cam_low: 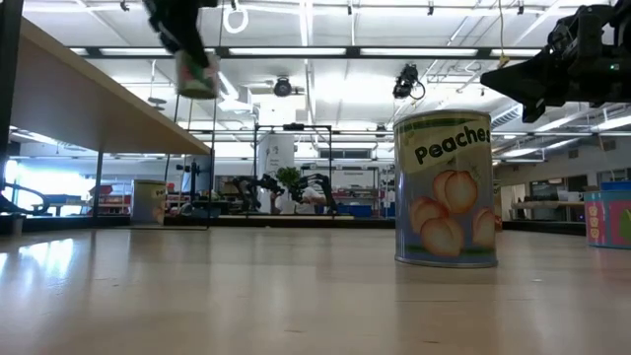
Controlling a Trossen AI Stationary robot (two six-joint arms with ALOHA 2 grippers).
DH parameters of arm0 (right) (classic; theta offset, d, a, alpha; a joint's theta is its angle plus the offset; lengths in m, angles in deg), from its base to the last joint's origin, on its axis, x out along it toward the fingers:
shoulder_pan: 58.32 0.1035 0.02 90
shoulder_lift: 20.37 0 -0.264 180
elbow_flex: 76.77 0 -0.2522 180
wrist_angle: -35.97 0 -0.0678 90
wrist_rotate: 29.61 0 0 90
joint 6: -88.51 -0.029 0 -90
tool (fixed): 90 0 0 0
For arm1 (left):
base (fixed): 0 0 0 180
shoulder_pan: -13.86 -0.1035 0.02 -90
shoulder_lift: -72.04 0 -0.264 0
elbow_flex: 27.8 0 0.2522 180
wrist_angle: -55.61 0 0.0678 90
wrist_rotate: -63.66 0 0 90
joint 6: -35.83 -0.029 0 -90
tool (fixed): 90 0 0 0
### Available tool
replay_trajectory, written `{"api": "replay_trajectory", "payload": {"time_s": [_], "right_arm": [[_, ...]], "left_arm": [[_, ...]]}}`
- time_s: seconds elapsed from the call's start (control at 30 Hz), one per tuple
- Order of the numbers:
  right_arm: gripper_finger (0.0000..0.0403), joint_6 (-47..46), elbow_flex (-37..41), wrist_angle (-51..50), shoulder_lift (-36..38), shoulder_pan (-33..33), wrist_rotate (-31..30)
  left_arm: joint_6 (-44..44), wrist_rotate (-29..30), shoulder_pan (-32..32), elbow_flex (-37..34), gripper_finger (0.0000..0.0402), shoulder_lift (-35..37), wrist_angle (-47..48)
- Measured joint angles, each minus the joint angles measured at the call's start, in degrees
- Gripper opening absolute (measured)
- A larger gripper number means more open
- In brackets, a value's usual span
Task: Pick and place cans onto a shelf
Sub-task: Put the top canned peas on the shelf
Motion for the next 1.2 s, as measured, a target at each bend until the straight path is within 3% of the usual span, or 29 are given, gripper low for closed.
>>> {"api": "replay_trajectory", "payload": {"time_s": [0.27, 0.5, 1.2], "right_arm": [[0.0020, 0.00, 0.02, 0.96, -0.12, 0.00, -0.13], [0.0020, 0.00, 0.01, 0.95, -0.12, 0.00, -0.13], [0.0020, 0.00, 0.01, 1.18, -0.12, 0.00, -0.13]], "left_arm": [[-5.56, -3.02, -11.59, -11.02, 0.0288, 4.25, -2.07], [-7.06, -6.87, -18.23, -11.77, 0.0288, 3.09, -4.33], [-5.99, -9.43, -21.29, -11.77, 0.0352, 3.09, -4.78]]}}
